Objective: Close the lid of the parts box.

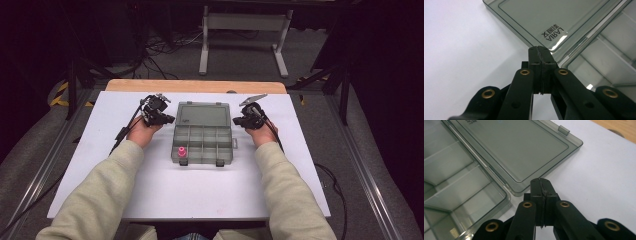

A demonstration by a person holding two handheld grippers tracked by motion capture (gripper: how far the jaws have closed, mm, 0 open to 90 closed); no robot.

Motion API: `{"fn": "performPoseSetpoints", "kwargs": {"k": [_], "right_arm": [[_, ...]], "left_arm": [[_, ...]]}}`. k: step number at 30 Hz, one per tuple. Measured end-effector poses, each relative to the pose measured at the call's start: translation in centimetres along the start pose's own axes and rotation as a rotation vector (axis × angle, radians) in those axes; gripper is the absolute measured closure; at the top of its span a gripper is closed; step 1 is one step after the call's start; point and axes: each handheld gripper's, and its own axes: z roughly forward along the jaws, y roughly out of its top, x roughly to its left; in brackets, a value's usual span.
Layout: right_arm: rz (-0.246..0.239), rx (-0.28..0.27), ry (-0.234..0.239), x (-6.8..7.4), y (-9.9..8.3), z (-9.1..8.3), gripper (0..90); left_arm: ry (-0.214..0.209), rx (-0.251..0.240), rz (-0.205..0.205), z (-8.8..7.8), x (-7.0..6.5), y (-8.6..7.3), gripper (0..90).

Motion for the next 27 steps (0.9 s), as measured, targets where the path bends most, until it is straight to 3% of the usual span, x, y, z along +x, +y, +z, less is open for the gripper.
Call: {"fn": "performPoseSetpoints", "kwargs": {"k": [10, 17, 27], "right_arm": [[0.024, 0.047, 0.0, -0.3, -0.5, 1.3, 90.0], [0.018, 0.052, 0.003, -0.2, -0.5, 1.8, 90.0], [0.012, 0.073, -0.002, -0.1, -0.7, 2.4, 89.1]], "left_arm": [[-0.01, 0.031, -0.03, 1.1, 0.5, -0.4, 89.2], [0.01, 0.049, -0.016, 1.7, 0.4, -0.4, 89.2], [0.0, 0.055, -0.022, 2.2, 0.6, -0.5, 89.2]]}}
